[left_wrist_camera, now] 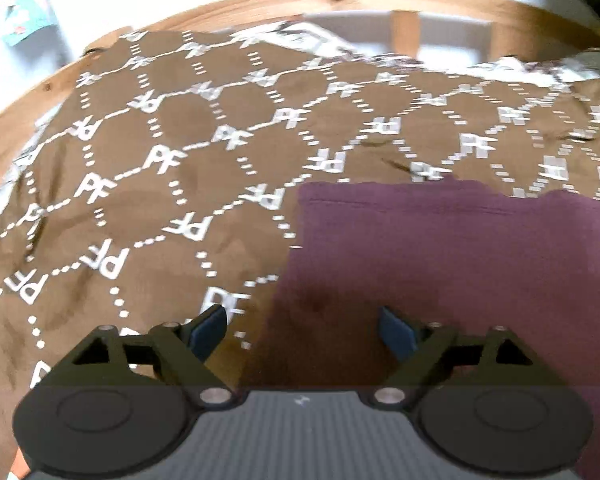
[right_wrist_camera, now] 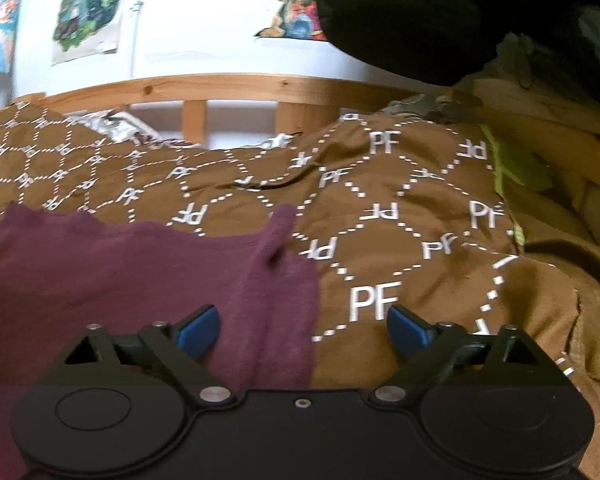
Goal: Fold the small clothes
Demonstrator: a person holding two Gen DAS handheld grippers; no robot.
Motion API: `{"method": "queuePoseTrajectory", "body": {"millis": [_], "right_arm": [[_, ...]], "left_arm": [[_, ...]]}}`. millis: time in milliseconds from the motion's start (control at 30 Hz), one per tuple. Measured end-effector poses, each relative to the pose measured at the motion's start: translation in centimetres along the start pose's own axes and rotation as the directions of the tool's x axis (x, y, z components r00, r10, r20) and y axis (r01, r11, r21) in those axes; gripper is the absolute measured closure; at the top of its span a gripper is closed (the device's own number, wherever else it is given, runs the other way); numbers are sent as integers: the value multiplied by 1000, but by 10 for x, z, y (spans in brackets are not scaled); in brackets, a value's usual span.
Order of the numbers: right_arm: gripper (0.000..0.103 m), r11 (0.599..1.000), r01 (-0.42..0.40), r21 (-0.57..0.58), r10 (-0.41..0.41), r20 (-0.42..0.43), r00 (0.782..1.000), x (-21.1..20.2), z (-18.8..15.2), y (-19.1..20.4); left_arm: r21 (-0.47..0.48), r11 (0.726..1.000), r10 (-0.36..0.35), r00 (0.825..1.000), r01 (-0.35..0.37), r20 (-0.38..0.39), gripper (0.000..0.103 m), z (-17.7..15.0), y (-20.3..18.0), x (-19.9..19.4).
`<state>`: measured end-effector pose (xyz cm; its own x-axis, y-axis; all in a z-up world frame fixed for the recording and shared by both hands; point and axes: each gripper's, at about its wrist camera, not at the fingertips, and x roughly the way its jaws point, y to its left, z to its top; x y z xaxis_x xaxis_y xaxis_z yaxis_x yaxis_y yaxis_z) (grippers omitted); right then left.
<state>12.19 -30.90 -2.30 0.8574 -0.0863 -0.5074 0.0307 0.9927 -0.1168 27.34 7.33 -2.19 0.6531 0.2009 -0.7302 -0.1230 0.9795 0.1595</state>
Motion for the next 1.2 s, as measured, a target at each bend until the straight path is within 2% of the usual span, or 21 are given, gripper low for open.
{"method": "queuePoseTrajectory", "body": {"millis": [67,167,433,667,1067,1200], "right_arm": [[6,1000,26,12,-26,-25,999,4,-2,-5],[6,999,32,15,-32,-31,999,5,-2,-7],[2,999,35,17,-34,-32,999,5,-4,-9],[1,999,47,9,-47,-19,999,-6,-1,-3],[1,998,18,-67,-22,-54,998,-51,-17,17],[1,998,28,-60,-33,-75,997,-67,-21,21]], "left_arm": [[-41,999,31,999,-32,-24,15,1,4,9],[-97,995,19,999,-23,-41,14,-2,10,15],[-103,994,25,999,-30,-46,11,-3,13,13],[-163,983,-84,996,80,-22,2,-3,26,-11],[-116,983,-135,990,140,47,1,-28,34,-63],[-85,985,-148,988,150,35,1,-44,32,-73]]}}
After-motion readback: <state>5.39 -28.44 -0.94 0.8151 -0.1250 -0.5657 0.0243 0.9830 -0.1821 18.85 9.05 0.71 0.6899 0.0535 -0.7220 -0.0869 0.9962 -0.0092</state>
